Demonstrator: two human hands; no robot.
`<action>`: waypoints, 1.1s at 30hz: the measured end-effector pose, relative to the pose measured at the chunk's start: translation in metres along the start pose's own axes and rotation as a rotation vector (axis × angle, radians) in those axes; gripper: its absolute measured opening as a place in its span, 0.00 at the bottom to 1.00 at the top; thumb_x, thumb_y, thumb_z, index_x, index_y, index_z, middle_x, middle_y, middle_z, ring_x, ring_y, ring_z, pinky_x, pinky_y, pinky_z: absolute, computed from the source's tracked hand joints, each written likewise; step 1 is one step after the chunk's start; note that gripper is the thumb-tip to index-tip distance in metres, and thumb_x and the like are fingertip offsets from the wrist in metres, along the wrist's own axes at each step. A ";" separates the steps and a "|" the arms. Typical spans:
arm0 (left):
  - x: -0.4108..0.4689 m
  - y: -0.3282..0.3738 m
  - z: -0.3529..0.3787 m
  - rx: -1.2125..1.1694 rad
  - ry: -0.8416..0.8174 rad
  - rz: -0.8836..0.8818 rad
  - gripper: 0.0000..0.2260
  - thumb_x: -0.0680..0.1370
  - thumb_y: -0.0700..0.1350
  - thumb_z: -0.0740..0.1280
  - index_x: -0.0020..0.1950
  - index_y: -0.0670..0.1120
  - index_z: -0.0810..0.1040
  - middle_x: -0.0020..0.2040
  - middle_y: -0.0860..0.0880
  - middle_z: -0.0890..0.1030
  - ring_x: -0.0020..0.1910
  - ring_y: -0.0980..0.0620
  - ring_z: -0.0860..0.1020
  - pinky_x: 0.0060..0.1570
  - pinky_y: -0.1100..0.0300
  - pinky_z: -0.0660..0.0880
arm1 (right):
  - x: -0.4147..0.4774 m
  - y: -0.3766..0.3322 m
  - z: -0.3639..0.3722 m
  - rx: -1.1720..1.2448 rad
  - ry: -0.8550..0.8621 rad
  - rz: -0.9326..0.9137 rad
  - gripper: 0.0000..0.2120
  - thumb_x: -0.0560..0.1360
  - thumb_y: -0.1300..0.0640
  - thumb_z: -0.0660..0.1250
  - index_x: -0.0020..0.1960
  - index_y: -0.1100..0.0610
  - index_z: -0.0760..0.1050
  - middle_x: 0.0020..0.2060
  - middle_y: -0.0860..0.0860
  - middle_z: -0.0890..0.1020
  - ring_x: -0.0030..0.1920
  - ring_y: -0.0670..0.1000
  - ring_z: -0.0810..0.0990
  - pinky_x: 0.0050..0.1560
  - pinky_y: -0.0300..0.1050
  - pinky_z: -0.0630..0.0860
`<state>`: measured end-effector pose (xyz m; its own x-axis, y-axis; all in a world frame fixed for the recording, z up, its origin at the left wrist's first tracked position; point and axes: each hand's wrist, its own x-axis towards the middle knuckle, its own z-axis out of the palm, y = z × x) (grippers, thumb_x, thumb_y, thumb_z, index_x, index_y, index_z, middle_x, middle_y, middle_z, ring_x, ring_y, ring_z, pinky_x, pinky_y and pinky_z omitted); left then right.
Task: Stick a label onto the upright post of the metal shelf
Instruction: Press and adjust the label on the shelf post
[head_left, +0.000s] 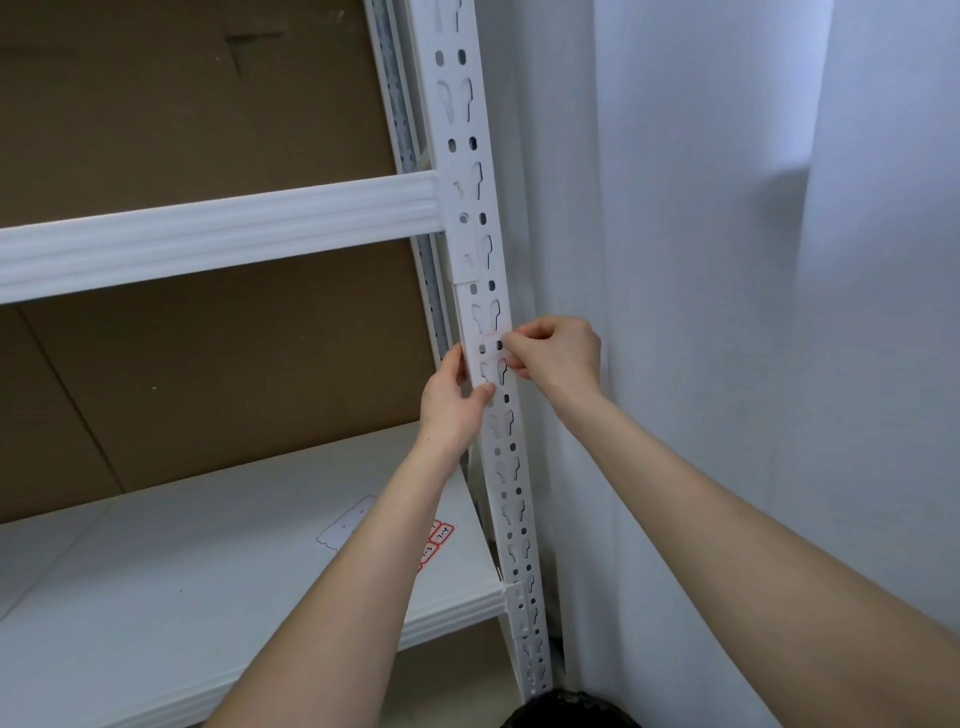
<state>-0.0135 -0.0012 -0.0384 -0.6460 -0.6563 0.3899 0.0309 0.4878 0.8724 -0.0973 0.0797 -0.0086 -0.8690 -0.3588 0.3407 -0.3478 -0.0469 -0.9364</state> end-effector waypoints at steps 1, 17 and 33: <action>0.000 0.000 0.000 -0.001 0.000 0.000 0.22 0.78 0.36 0.64 0.69 0.51 0.68 0.65 0.51 0.76 0.64 0.53 0.74 0.57 0.55 0.75 | 0.000 0.000 0.000 -0.006 0.000 -0.001 0.04 0.63 0.56 0.68 0.30 0.52 0.78 0.26 0.48 0.83 0.37 0.50 0.84 0.47 0.53 0.82; -0.001 0.001 -0.006 0.007 -0.045 0.019 0.18 0.78 0.39 0.64 0.67 0.49 0.70 0.62 0.51 0.78 0.62 0.53 0.76 0.60 0.50 0.75 | 0.003 0.010 -0.005 0.224 -0.067 0.158 0.07 0.71 0.63 0.64 0.37 0.59 0.79 0.35 0.55 0.84 0.32 0.50 0.82 0.35 0.41 0.79; 0.012 0.024 -0.006 0.022 0.050 -0.061 0.22 0.74 0.59 0.62 0.52 0.42 0.79 0.50 0.40 0.82 0.48 0.44 0.80 0.49 0.48 0.76 | 0.011 0.002 -0.008 0.677 -0.256 0.454 0.06 0.75 0.67 0.67 0.40 0.60 0.76 0.35 0.53 0.78 0.36 0.47 0.77 0.40 0.38 0.81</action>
<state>-0.0163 -0.0012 -0.0113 -0.6072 -0.7129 0.3508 -0.0248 0.4584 0.8884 -0.1104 0.0829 -0.0058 -0.7389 -0.6730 -0.0326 0.3707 -0.3656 -0.8538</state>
